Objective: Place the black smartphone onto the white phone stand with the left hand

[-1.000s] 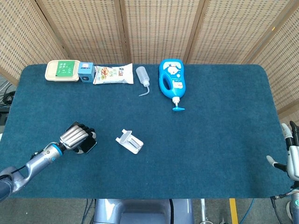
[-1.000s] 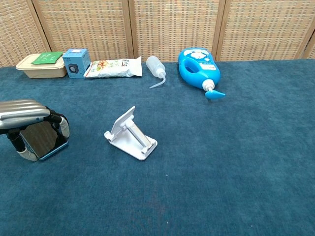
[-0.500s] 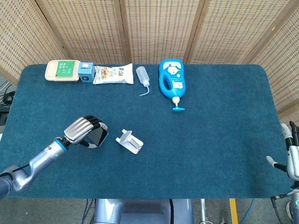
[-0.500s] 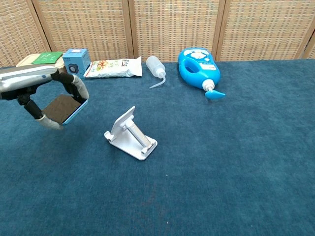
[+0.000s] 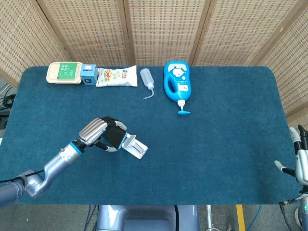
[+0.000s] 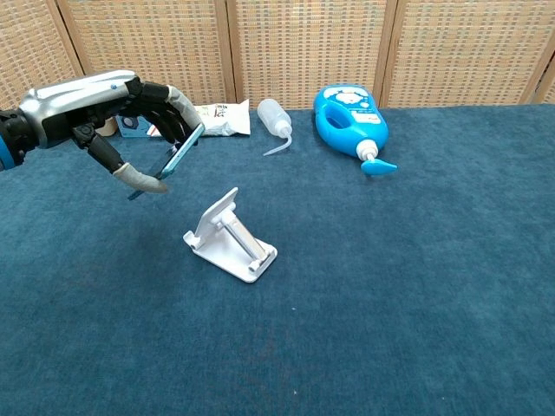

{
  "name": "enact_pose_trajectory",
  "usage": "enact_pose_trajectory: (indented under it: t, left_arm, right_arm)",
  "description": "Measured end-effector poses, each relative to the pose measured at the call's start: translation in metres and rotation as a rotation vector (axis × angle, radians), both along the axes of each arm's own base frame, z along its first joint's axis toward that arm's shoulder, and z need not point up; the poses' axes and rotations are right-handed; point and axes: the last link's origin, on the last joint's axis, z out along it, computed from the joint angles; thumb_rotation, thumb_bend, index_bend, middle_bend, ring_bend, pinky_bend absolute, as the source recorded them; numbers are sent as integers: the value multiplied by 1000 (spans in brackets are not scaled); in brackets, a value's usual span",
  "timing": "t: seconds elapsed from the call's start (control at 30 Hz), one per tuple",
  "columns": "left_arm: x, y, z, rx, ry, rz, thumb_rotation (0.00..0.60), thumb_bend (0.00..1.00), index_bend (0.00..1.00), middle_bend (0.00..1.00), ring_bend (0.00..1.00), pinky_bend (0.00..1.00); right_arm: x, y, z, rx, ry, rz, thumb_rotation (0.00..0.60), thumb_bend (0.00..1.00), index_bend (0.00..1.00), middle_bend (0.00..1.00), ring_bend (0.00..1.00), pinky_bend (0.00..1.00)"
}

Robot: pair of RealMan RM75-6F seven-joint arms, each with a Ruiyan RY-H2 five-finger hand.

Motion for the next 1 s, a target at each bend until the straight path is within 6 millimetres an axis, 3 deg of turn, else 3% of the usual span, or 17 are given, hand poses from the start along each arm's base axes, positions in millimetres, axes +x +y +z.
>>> enact_pose_trajectory:
  t: [0.37,1.0]
  left_arm:
    - [8,5,-17,-169,-141,144,600,18,484,452,420,291]
    - [15,9,-38,-248,-251,130,600,43,484,452,420,291]
  right_arm:
    - [-1,-1,-2,5,5,-7,600,32,0,0,0,0]
    - [-4,-3,-3,9,9,-23,600,33,0,0,0,0]
